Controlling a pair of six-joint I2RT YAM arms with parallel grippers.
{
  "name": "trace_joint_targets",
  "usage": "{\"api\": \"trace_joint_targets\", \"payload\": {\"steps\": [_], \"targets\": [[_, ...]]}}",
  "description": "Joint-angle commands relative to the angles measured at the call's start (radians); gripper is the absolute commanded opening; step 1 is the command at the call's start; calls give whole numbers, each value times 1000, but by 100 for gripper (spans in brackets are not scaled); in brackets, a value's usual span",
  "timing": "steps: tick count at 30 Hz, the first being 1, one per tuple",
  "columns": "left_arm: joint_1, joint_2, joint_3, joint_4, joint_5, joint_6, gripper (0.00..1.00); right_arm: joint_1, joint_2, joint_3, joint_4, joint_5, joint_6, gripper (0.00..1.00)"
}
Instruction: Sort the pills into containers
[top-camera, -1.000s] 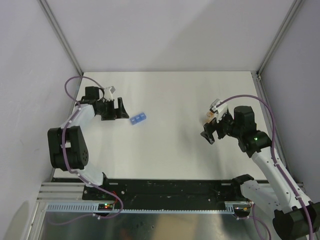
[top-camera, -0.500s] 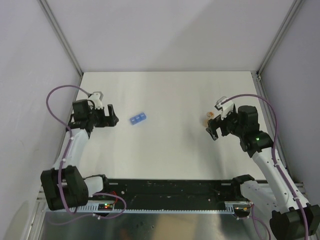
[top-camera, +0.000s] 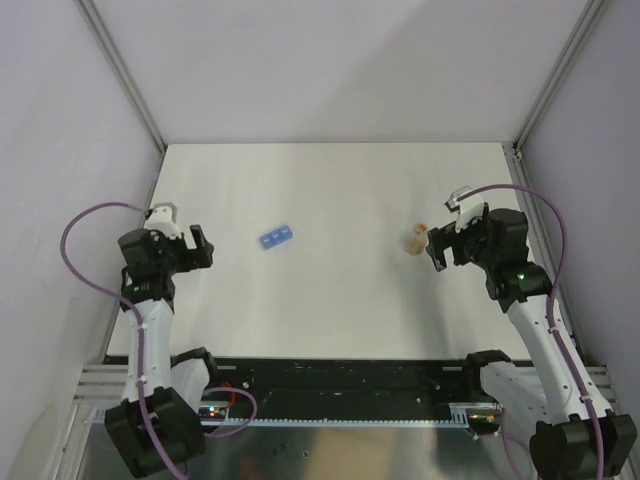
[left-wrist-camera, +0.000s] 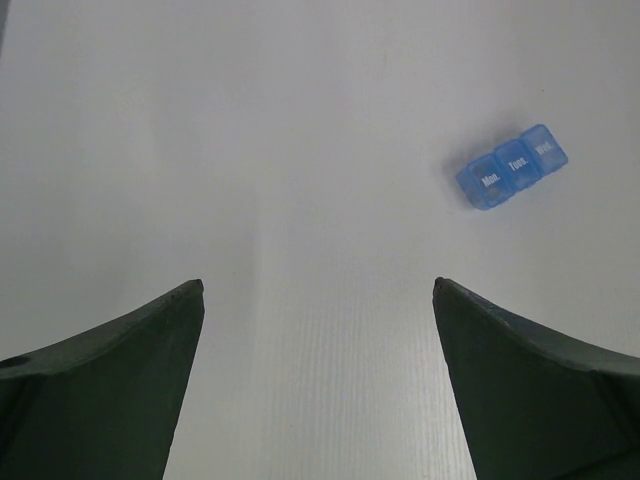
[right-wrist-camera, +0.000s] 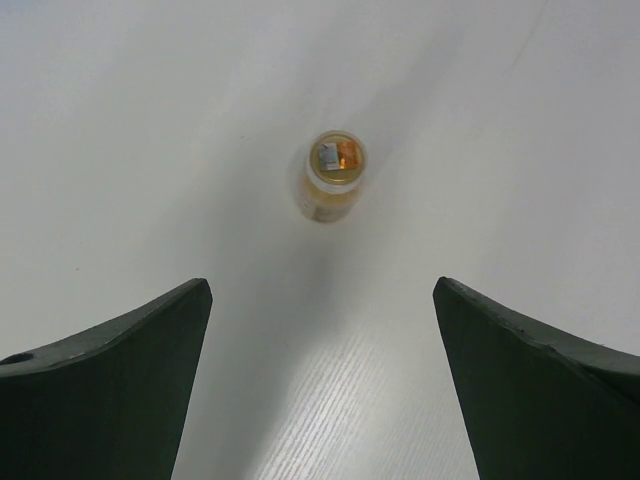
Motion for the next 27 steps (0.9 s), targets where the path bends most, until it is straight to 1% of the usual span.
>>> {"api": "trace_joint_targets", "payload": {"steps": [1, 4, 11, 16, 22, 27], "targets": [[84, -80, -26, 57, 73, 27, 100, -49, -9, -2, 36, 10, 26, 99], [117, -122, -42, 65, 103, 19, 100, -86, -17, -2, 33, -1, 40, 99], [125, -179, -50, 71, 155, 22, 100, -194, -61, -2, 12, -13, 70, 100], [126, -174, -26, 73, 208, 34, 100, -208, -85, -2, -31, 85, 104, 99], [127, -156, -9, 77, 257, 35, 100, -214, -138, -21, -96, 122, 97, 99], [127, -153, -10, 78, 261, 50, 100, -250, -227, -44, -93, 141, 85, 100]]}}
